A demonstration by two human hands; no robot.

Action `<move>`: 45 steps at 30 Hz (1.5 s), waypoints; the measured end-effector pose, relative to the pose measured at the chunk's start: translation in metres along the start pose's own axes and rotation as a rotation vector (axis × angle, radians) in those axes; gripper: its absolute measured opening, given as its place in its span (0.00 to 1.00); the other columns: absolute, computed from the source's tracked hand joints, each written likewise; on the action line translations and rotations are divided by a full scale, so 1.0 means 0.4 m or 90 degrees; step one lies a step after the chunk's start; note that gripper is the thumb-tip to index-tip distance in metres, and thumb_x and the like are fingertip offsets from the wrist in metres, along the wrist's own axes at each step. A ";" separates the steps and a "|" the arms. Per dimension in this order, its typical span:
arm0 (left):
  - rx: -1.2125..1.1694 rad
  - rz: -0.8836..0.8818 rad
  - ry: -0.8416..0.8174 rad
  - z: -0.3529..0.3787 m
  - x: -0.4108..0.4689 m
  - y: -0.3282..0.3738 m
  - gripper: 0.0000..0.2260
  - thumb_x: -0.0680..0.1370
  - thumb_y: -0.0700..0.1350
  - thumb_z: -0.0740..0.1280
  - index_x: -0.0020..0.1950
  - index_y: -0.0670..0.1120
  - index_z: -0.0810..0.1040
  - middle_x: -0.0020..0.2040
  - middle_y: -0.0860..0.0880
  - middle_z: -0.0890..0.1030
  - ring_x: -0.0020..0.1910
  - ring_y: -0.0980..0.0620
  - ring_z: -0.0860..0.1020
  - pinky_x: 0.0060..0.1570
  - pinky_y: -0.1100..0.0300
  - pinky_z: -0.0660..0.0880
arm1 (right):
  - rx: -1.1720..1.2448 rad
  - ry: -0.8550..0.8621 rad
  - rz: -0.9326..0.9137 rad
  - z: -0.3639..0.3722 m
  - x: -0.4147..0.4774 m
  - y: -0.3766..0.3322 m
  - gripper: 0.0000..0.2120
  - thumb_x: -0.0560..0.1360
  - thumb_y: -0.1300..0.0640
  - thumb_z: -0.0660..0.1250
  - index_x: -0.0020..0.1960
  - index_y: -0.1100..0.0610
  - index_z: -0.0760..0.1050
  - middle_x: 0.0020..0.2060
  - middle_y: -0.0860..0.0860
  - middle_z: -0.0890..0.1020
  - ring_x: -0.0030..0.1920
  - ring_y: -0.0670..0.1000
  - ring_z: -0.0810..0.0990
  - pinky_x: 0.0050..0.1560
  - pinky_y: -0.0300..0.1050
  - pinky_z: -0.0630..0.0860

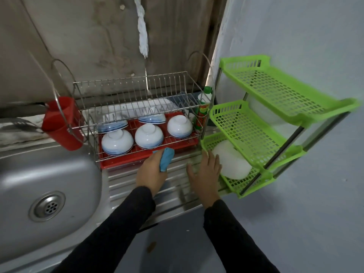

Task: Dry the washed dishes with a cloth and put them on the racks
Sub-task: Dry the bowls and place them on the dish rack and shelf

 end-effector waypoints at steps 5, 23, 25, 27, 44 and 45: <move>0.035 -0.023 0.061 -0.109 -0.065 -0.076 0.29 0.74 0.33 0.69 0.74 0.44 0.69 0.76 0.44 0.65 0.72 0.45 0.67 0.69 0.58 0.63 | 0.030 -0.039 -0.060 0.069 -0.059 -0.113 0.36 0.76 0.40 0.56 0.78 0.60 0.63 0.74 0.62 0.68 0.75 0.66 0.63 0.75 0.64 0.58; 0.058 -0.255 0.296 -0.680 -0.575 -0.508 0.19 0.73 0.33 0.66 0.63 0.44 0.75 0.50 0.44 0.81 0.47 0.41 0.79 0.44 0.52 0.75 | 0.030 -0.280 -0.425 0.392 -0.533 -0.738 0.29 0.83 0.43 0.57 0.80 0.53 0.57 0.79 0.50 0.61 0.80 0.54 0.53 0.80 0.55 0.49; 0.066 -0.272 0.323 -0.735 -0.631 -0.549 0.20 0.73 0.34 0.66 0.64 0.44 0.75 0.53 0.43 0.82 0.50 0.41 0.79 0.48 0.51 0.76 | 0.049 -0.302 -0.455 0.426 -0.589 -0.799 0.28 0.83 0.43 0.57 0.80 0.54 0.58 0.79 0.50 0.61 0.80 0.54 0.53 0.80 0.53 0.49; 0.059 -0.302 0.351 -0.798 -0.704 -0.592 0.22 0.72 0.35 0.65 0.67 0.45 0.75 0.57 0.44 0.81 0.52 0.41 0.79 0.49 0.55 0.74 | 0.067 -0.322 -0.490 0.457 -0.658 -0.869 0.28 0.83 0.44 0.58 0.79 0.55 0.60 0.78 0.51 0.63 0.79 0.55 0.54 0.79 0.51 0.49; 0.098 -0.530 0.593 -1.144 -1.096 -0.935 0.22 0.71 0.31 0.64 0.63 0.45 0.74 0.53 0.45 0.81 0.51 0.43 0.78 0.44 0.58 0.68 | 0.112 -0.467 -0.701 0.748 -1.013 -1.324 0.27 0.83 0.48 0.60 0.78 0.58 0.63 0.76 0.55 0.68 0.79 0.57 0.56 0.78 0.51 0.52; 0.097 -0.534 0.598 -1.165 -1.106 -0.954 0.21 0.71 0.31 0.64 0.62 0.45 0.74 0.52 0.46 0.81 0.50 0.43 0.78 0.44 0.57 0.68 | 0.113 -0.472 -0.708 0.771 -1.026 -1.349 0.27 0.83 0.49 0.60 0.78 0.58 0.63 0.76 0.55 0.68 0.79 0.57 0.56 0.78 0.51 0.53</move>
Point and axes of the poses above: each hand's wrist, its own x-axis towards the middle knuckle, its own z-axis out of the palm, y = z × x, the point moved 2 cm from there along x, towards the middle knuckle
